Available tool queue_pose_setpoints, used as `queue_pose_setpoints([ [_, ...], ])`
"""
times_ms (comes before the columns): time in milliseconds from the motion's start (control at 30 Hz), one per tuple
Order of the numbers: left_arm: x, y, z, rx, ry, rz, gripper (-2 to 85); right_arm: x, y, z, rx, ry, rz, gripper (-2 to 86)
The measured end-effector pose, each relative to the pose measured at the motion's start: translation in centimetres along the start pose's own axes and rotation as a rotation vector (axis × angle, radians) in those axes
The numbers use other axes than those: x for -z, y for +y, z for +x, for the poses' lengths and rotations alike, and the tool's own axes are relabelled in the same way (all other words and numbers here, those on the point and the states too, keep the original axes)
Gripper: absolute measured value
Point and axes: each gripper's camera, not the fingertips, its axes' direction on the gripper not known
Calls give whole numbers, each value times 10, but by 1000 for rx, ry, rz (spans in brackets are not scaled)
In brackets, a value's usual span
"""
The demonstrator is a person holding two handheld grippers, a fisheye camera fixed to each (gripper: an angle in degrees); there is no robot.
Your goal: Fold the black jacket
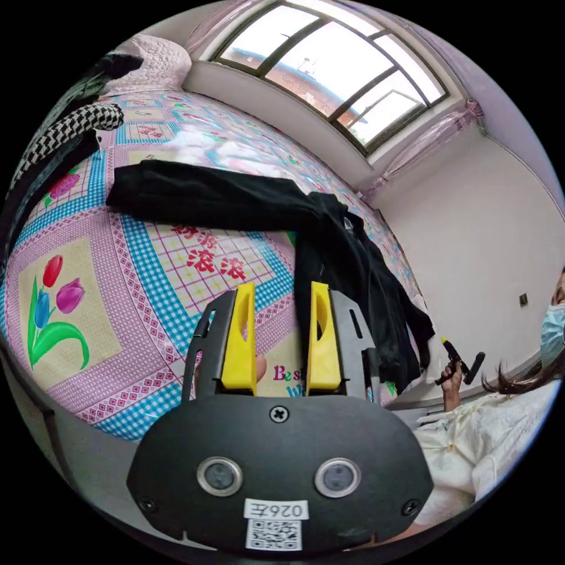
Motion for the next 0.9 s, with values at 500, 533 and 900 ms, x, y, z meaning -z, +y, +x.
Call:
queue_pose_setpoints([
  [500, -80, -5, 49, -149, 138, -346, 79, 170, 19, -9, 129, -610, 723, -8],
  [533, -79, -10, 48, -125, 150, -381, 62, 162, 20, -8, 118, -624, 683, -9],
  [900, 23, 35, -20, 193, 358, -311, 45, 8, 97, -43, -30, -292, -188, -3],
])
